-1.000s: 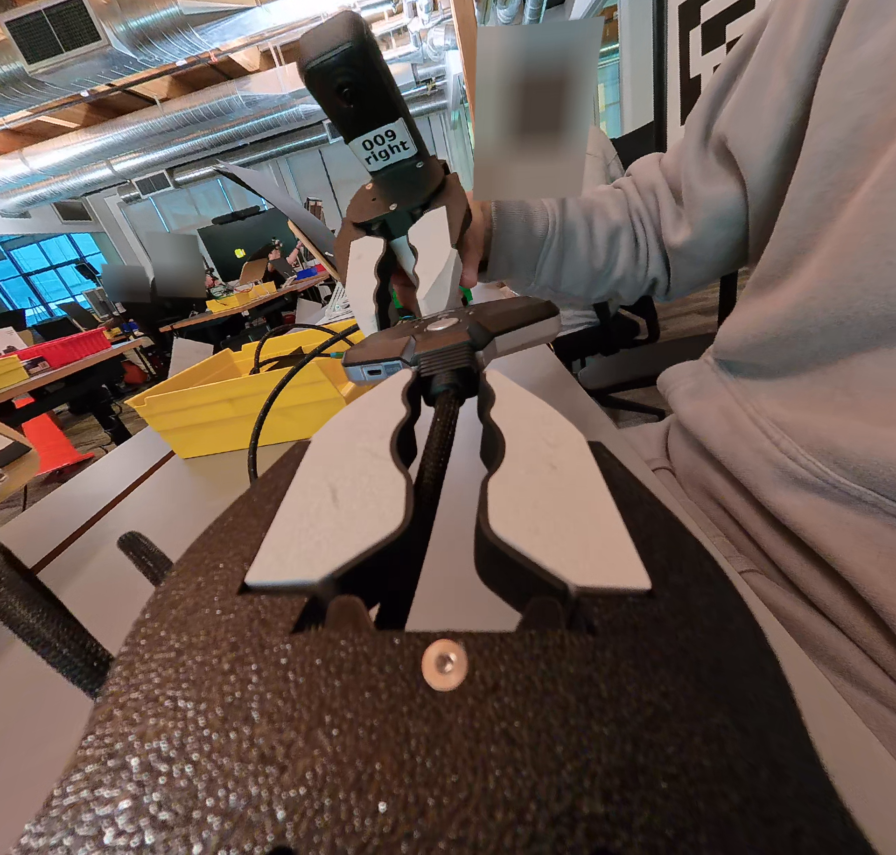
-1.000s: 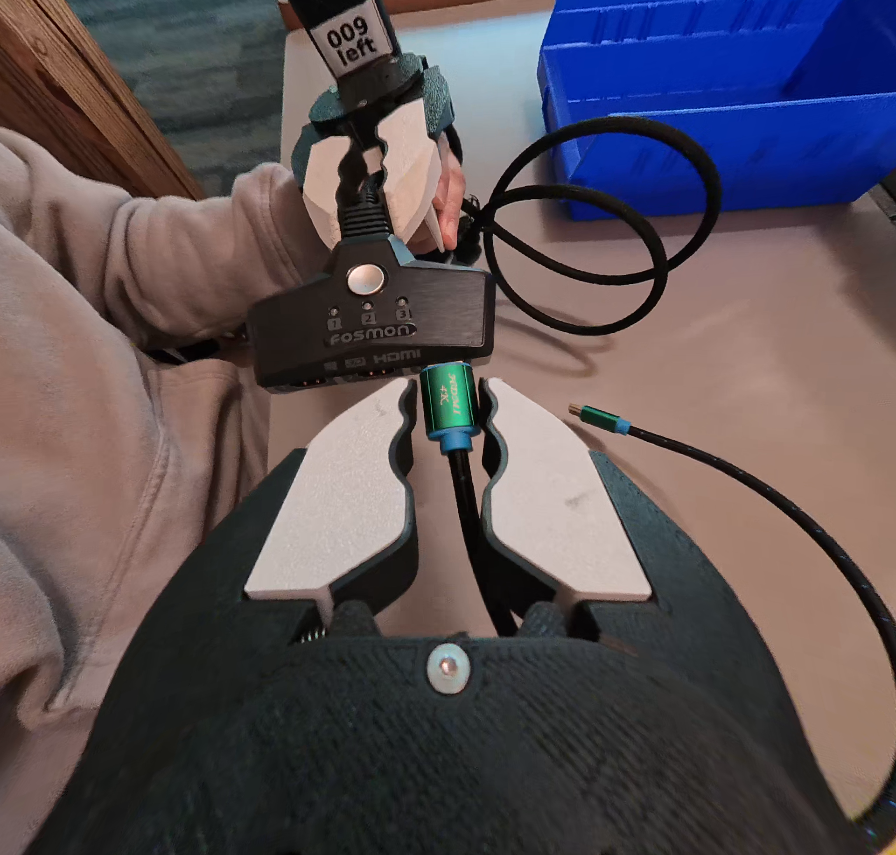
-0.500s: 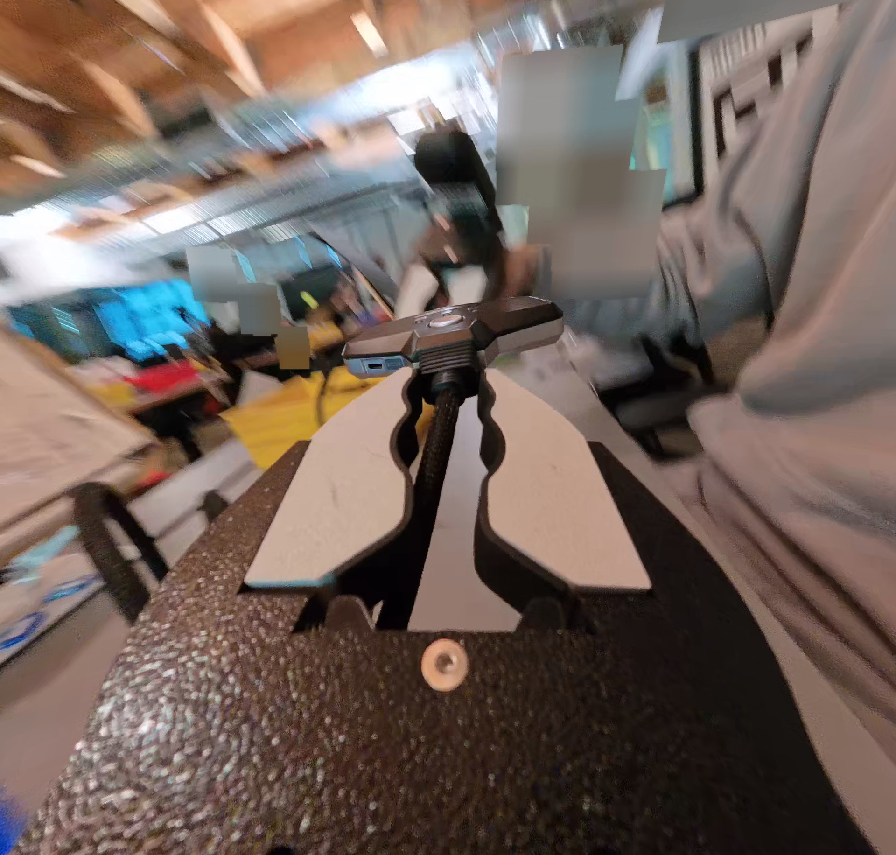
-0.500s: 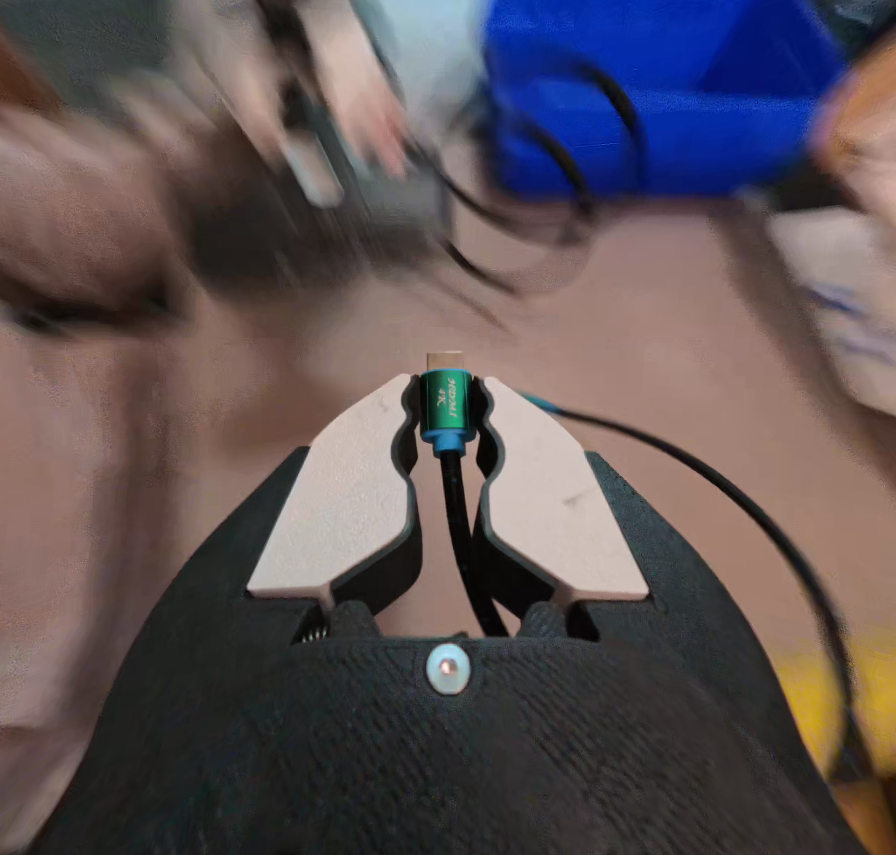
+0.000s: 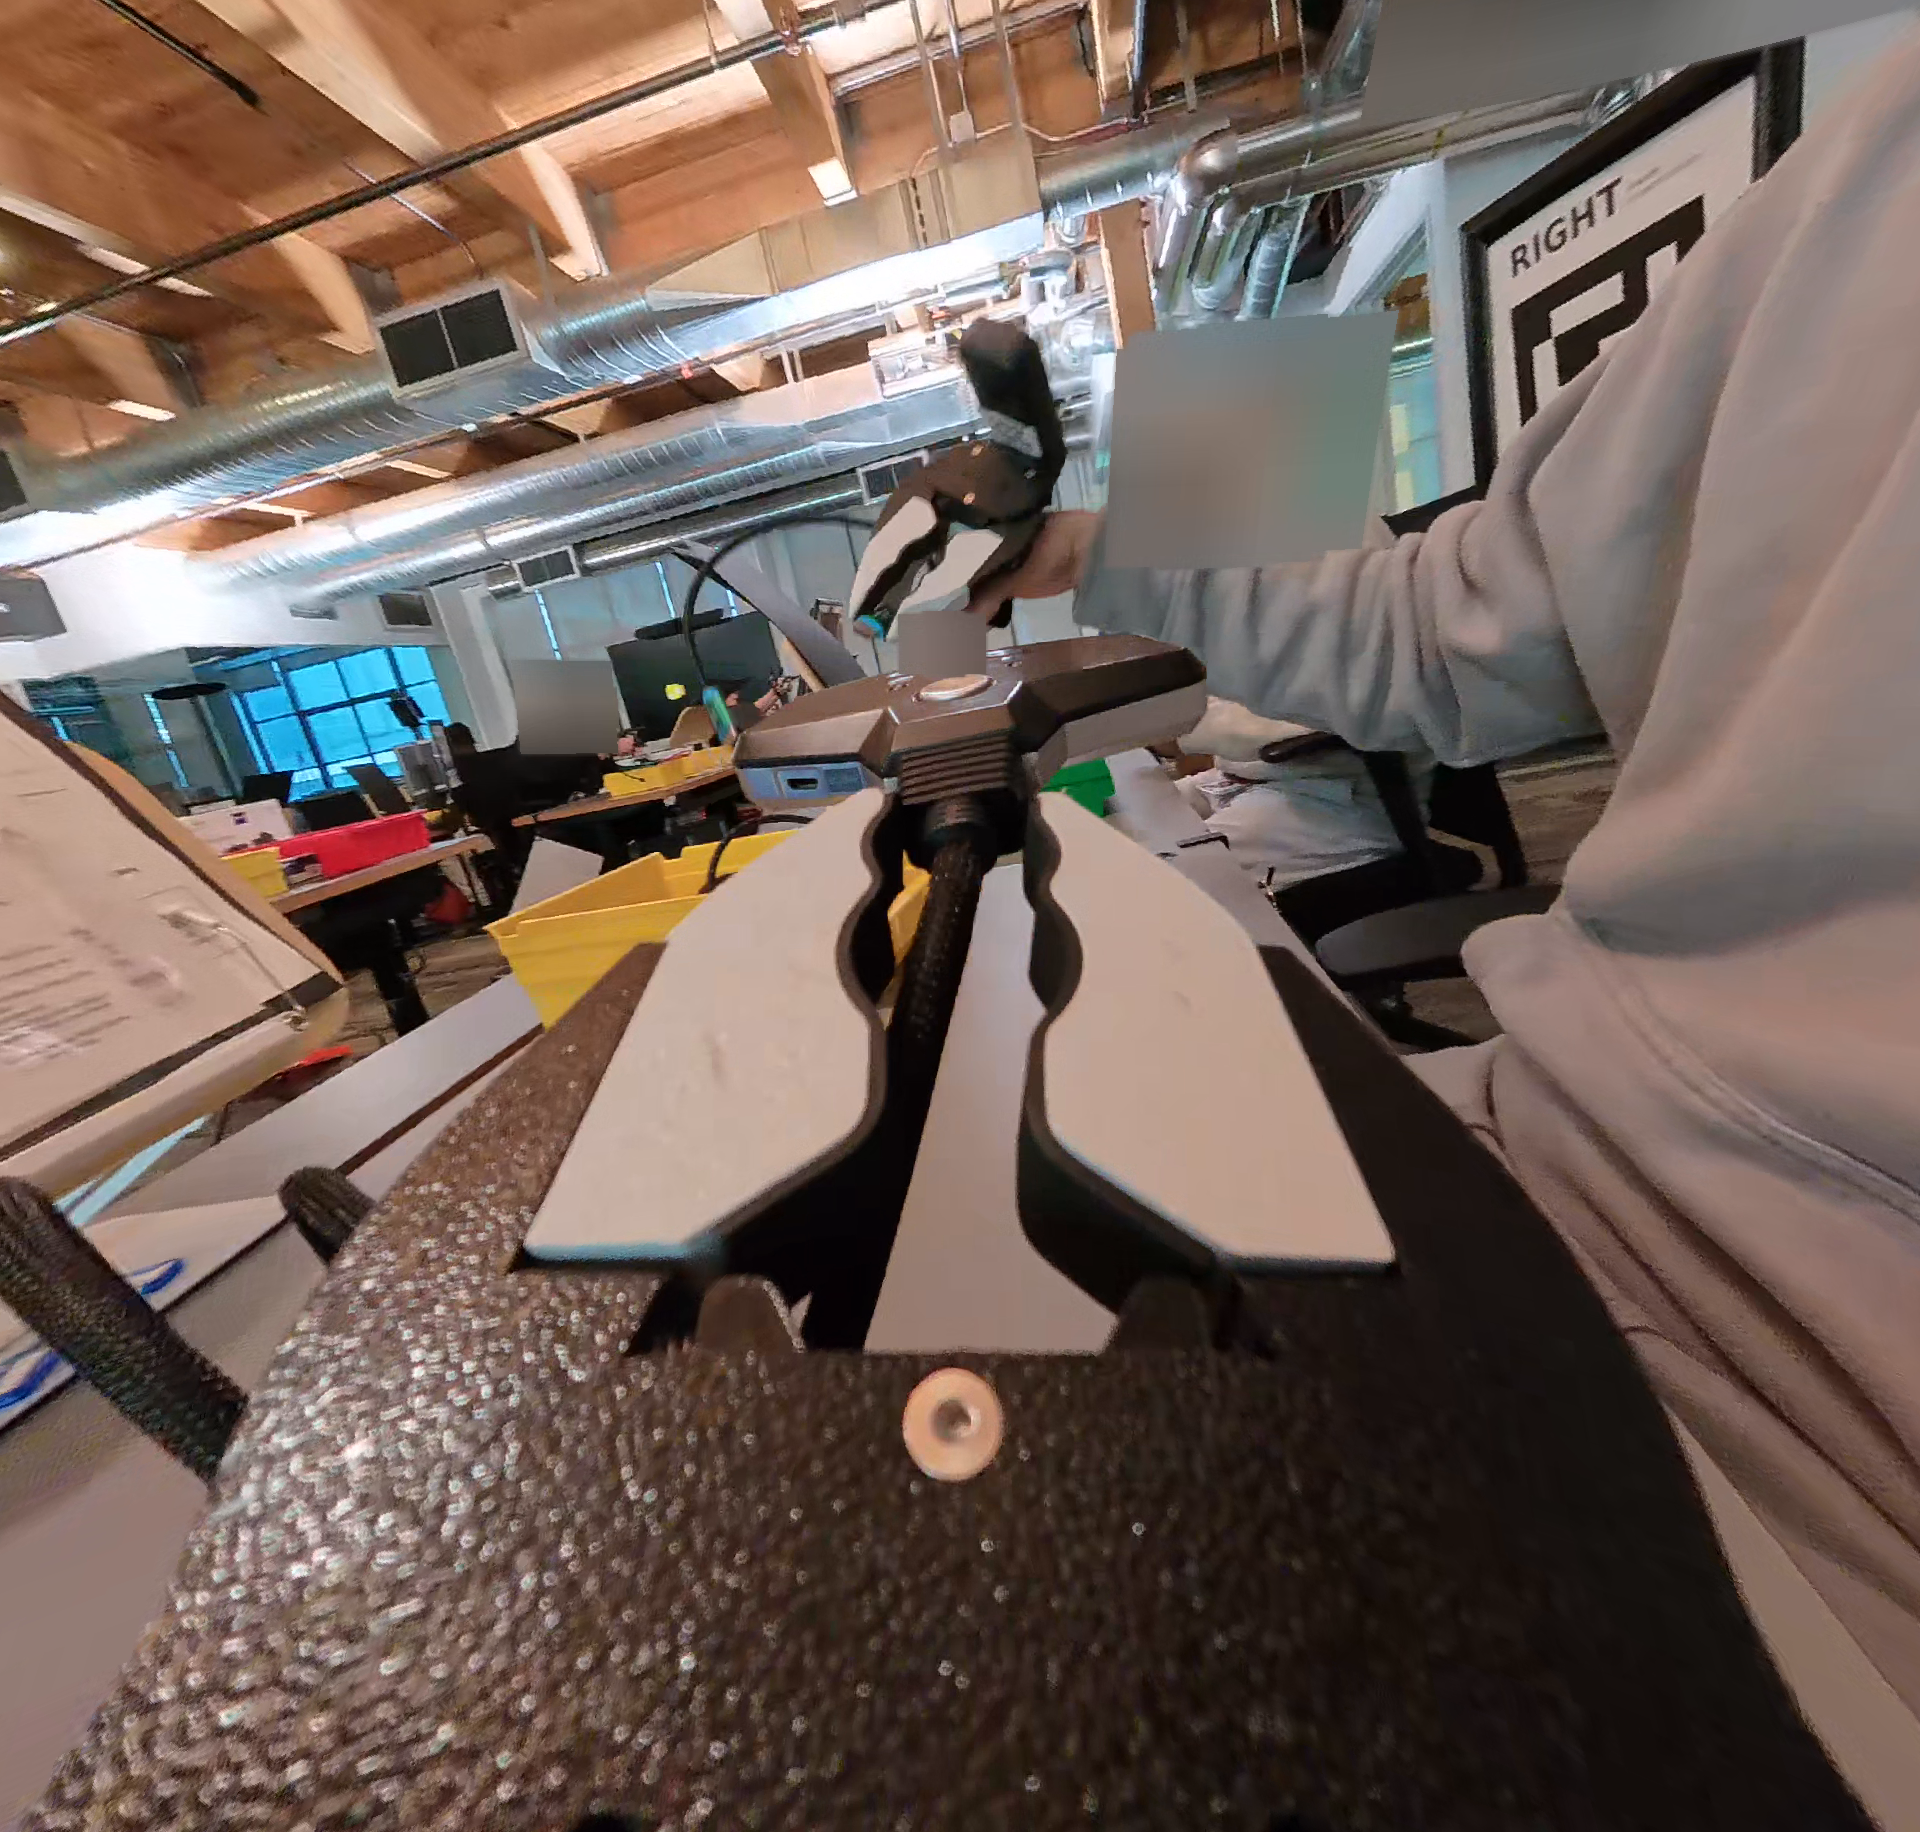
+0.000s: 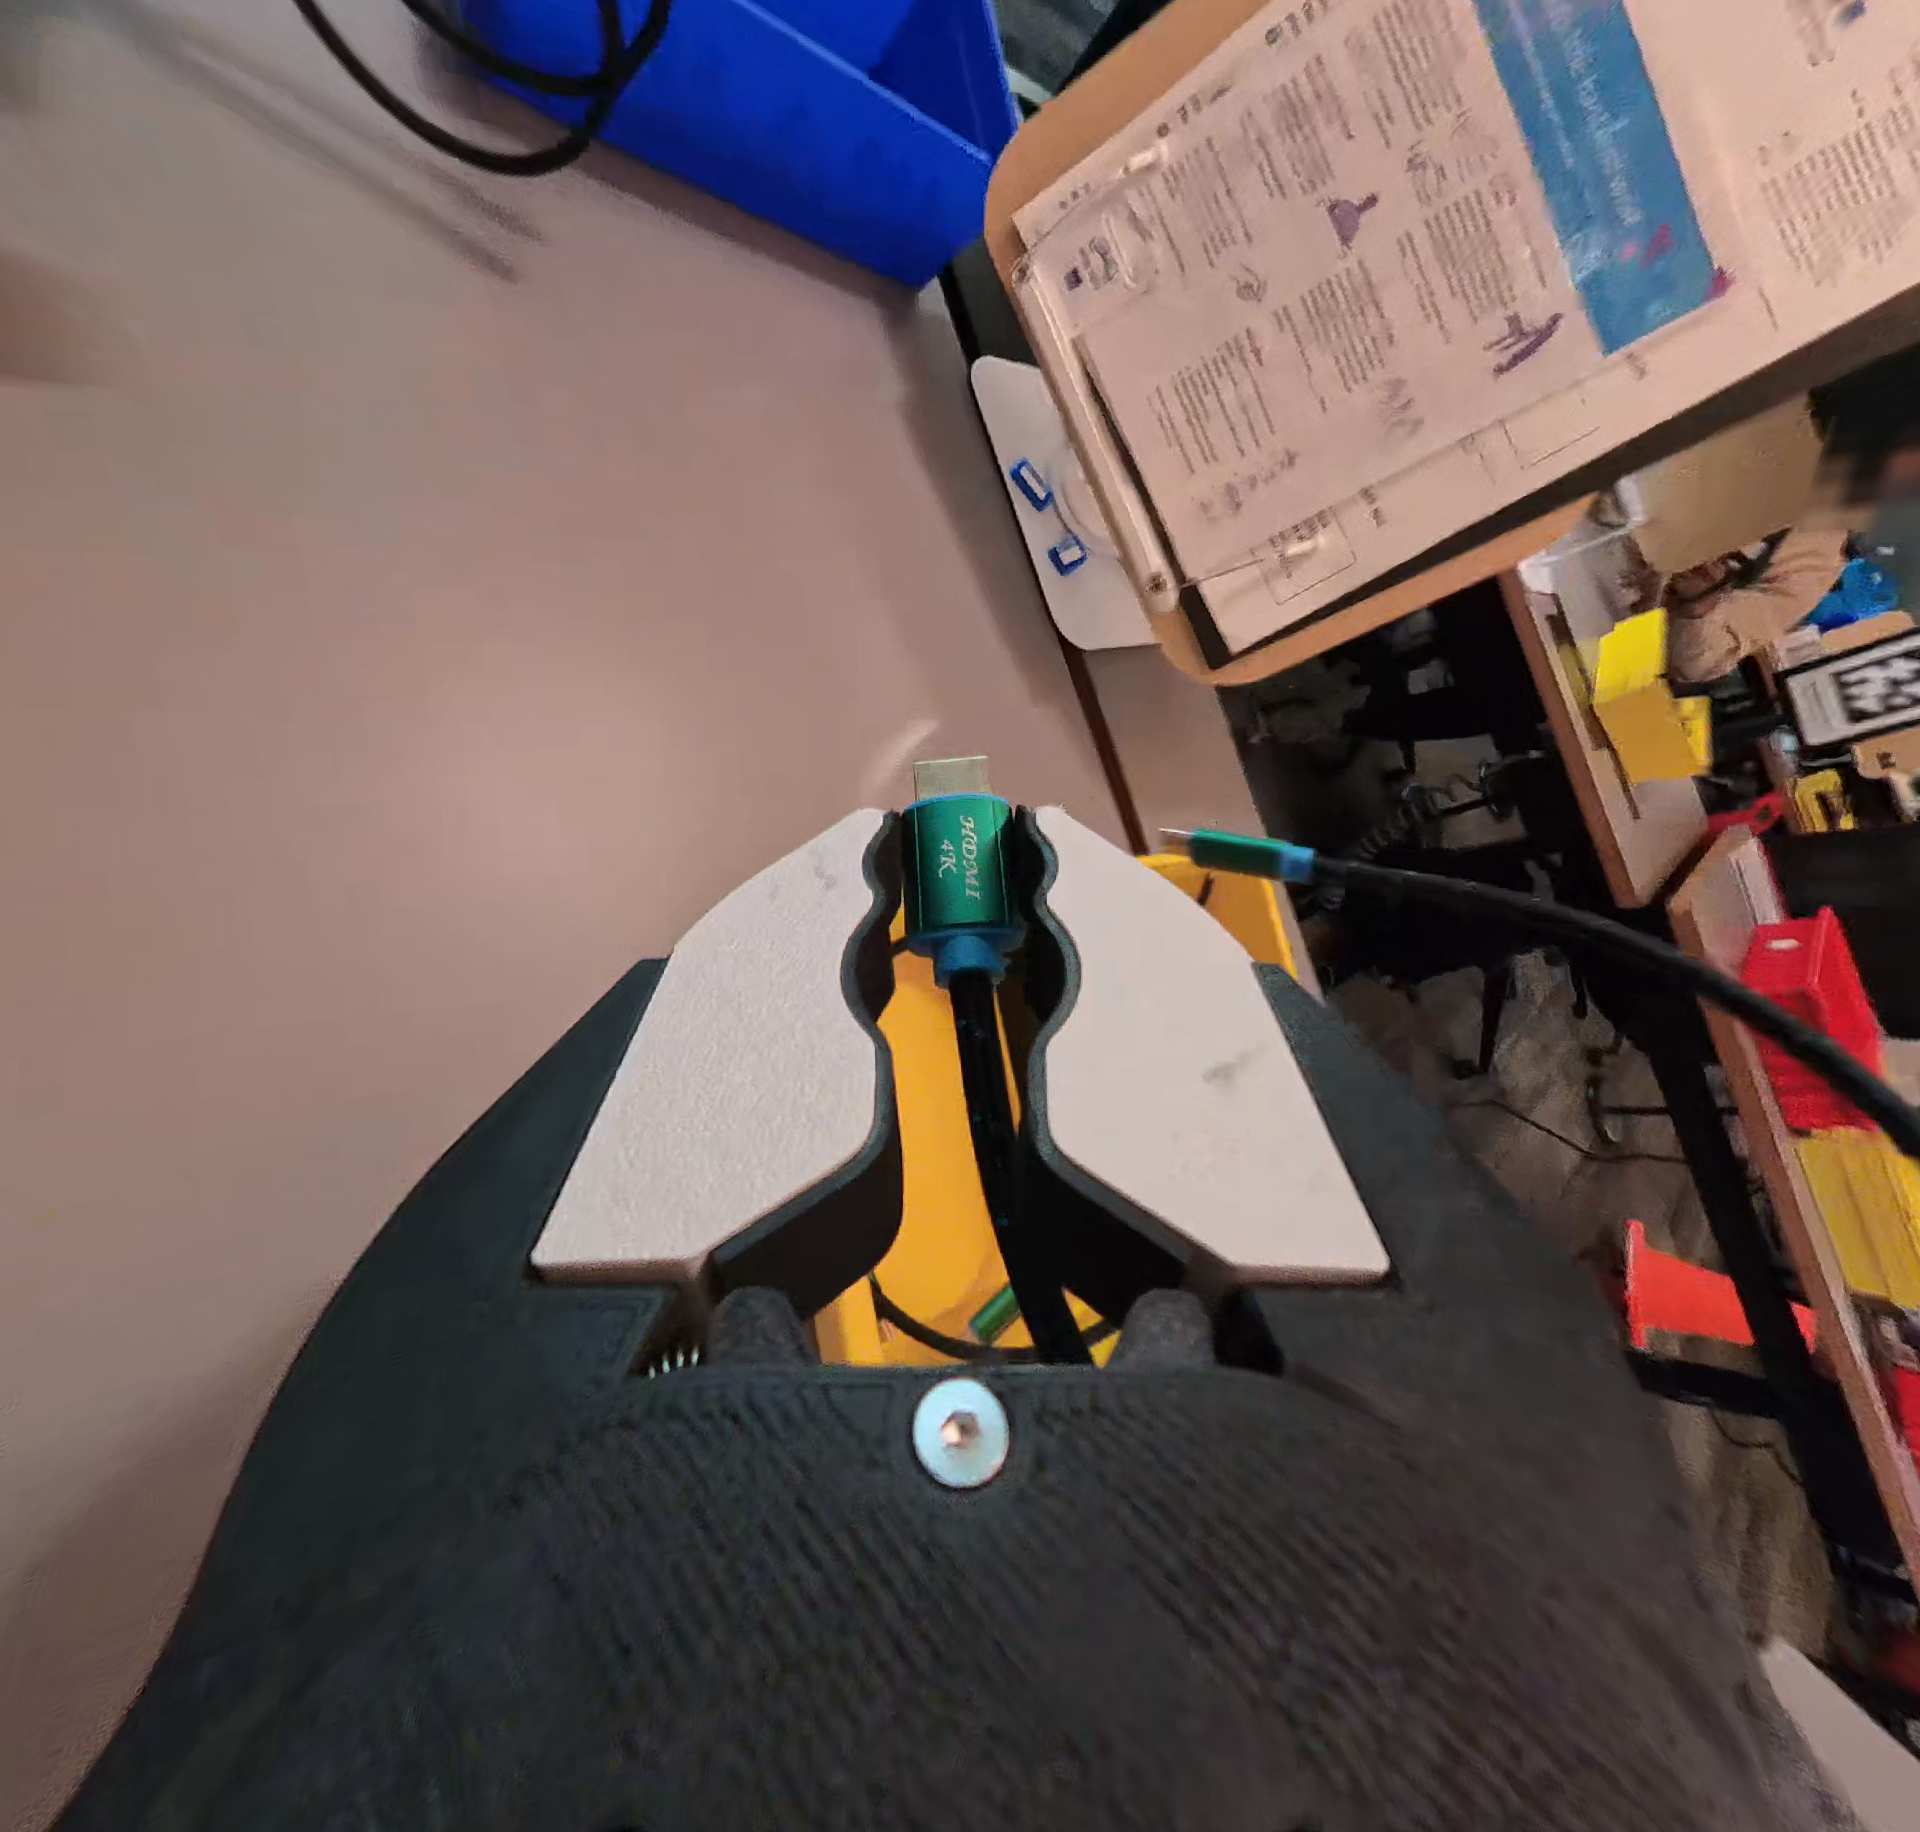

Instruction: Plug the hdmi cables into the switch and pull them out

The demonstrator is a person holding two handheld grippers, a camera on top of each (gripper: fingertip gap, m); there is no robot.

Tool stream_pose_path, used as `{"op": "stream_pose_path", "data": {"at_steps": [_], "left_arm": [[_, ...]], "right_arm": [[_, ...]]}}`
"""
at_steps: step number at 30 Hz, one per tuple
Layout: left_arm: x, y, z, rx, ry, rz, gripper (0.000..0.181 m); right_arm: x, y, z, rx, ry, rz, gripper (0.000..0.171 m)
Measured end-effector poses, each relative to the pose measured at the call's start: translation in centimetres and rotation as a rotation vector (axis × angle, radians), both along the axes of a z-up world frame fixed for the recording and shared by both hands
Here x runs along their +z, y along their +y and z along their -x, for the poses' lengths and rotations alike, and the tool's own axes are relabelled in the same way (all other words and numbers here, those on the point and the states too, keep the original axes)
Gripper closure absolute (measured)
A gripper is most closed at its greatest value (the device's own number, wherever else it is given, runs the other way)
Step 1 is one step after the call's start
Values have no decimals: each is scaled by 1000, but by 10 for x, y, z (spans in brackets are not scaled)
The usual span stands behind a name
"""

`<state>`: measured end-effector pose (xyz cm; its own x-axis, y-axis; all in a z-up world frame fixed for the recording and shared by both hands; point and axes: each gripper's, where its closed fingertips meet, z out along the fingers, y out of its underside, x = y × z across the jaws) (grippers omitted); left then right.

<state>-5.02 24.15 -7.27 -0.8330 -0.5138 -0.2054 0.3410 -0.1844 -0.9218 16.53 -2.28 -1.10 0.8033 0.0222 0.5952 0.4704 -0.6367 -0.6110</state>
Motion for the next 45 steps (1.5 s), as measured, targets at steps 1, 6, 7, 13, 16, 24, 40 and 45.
{"op": "stream_pose_path", "data": {"at_steps": [1,6,7,13,16,24,40,45], "left_arm": [[-1,-2,-1,-11,3,2,160],[-4,-12,-4,-46,18,0,160],[-5,-14,-5,-50,23,-2,160],[-13,-22,-9,-72,57,-23,160],[-16,-24,-11,-85,69,-16,159],[-19,-26,-15,-91,85,-17,160],[-22,-45,-22,-48,62,-88,160],[-27,-63,-32,56,28,-224,160]], "right_arm": [[-10,-6,-6,33,21,1,151],[-73,-14,-38,93,156,49,151],[-83,-12,-41,111,192,50,151],[-96,16,-34,249,249,-75,151],[-121,10,-50,204,307,-7,151],[-190,-65,-142,-423,202,378,141],[-78,143,144,166,1557,-344,88],[-78,186,175,102,1715,-390,113]]}}
